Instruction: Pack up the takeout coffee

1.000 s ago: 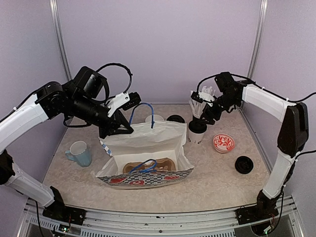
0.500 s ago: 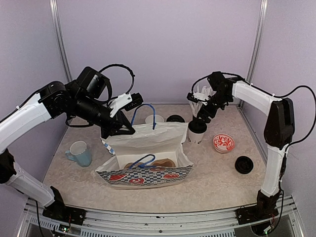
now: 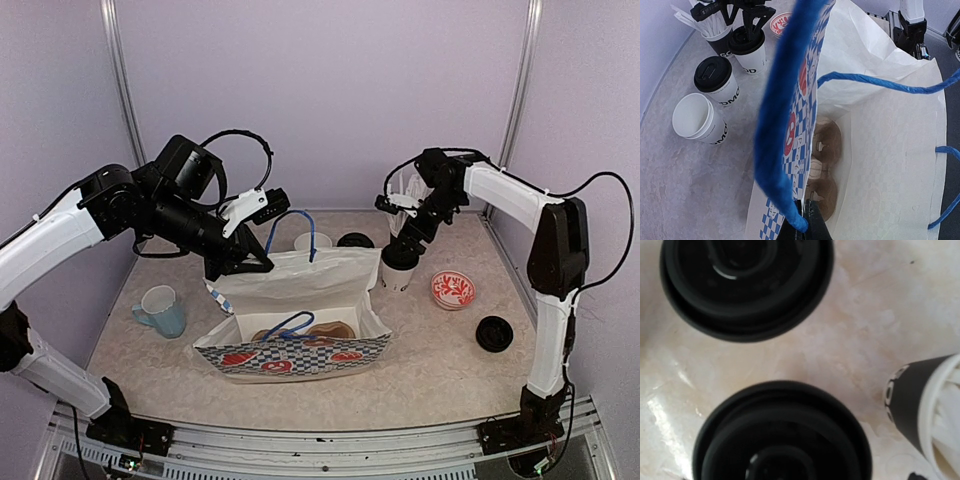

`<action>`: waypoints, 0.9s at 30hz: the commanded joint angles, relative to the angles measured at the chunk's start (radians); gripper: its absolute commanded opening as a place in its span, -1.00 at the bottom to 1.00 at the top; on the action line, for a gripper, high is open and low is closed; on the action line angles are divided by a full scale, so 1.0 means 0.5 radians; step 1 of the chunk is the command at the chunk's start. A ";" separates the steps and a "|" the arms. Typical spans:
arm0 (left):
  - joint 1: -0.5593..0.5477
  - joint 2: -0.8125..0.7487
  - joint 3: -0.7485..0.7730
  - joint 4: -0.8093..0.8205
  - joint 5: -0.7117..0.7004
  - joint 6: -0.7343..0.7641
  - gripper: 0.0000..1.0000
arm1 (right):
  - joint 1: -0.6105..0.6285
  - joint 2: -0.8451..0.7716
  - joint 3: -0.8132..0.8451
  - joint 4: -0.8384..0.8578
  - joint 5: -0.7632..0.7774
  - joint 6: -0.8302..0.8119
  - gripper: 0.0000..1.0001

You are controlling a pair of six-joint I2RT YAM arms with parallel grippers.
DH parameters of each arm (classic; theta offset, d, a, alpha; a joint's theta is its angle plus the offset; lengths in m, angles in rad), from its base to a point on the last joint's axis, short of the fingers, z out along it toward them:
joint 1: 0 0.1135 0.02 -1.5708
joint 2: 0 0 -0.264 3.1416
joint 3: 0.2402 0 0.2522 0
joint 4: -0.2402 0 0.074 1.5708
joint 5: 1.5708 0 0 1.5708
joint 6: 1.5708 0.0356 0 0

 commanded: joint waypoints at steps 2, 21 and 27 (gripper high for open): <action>-0.010 0.017 0.031 0.000 0.021 -0.002 -1.00 | 0.030 0.085 0.079 -0.091 0.002 -0.009 0.86; -0.012 0.030 0.023 0.007 0.030 -0.004 -1.00 | 0.104 0.216 0.218 -0.245 0.083 -0.017 0.74; -0.011 0.021 0.003 0.017 0.024 -0.003 -1.00 | 0.129 0.180 0.167 -0.252 0.125 -0.016 0.57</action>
